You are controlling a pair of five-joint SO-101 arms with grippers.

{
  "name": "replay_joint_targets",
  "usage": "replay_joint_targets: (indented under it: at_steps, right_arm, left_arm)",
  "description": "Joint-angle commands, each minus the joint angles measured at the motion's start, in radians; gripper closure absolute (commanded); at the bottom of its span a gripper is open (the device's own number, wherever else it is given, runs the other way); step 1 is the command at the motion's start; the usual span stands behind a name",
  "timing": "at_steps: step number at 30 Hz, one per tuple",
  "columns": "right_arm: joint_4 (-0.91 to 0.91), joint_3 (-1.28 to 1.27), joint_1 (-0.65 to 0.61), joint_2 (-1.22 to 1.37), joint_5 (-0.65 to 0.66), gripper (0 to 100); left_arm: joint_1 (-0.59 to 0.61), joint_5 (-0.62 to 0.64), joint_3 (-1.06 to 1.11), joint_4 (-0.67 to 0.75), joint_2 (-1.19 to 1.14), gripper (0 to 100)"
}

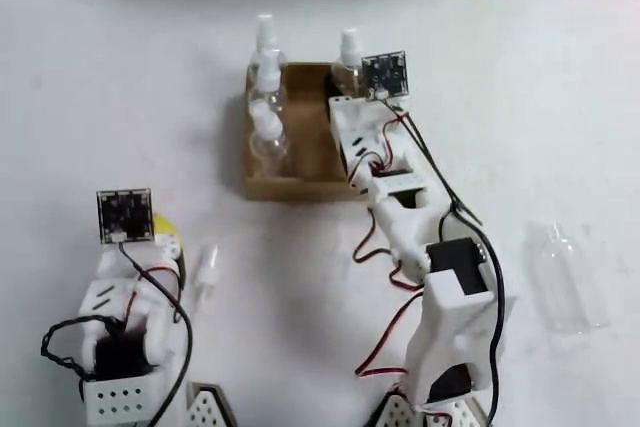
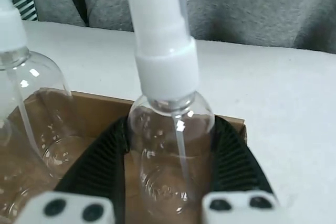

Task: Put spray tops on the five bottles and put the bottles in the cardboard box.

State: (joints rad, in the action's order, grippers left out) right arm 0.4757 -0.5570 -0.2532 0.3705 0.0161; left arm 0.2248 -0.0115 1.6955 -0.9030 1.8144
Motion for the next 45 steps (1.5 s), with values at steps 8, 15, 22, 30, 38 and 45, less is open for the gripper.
replay_joint_targets:
  at_steps: [8,15,22,30,38,45]
  right_arm:
    - [-0.002,0.002,-0.018,-0.004,-0.002,98.4]
    - [-0.002,0.002,-0.018,-0.004,-0.002,98.4]
    - [-0.001,0.002,-0.016,-0.005,-0.002,98.4]
    - [-0.002,0.002,-0.016,-0.005,-0.002,98.4]
    - [-0.002,0.002,-0.016,-0.002,-0.002,98.4]
    - [-0.001,0.000,-0.015,-0.005,-0.002,98.4]
  left_arm:
    - [-0.015,-0.012,-0.002,0.040,0.010,98]
    - [-0.016,-0.012,-0.002,0.040,0.010,98]
    - [-0.018,-0.012,-0.002,0.040,0.010,98]
    - [-0.059,-0.012,-0.002,0.031,0.010,98]
    - [-0.064,-0.012,-0.002,0.031,0.010,98]
    - [-0.059,-0.012,-0.002,0.031,0.010,98]
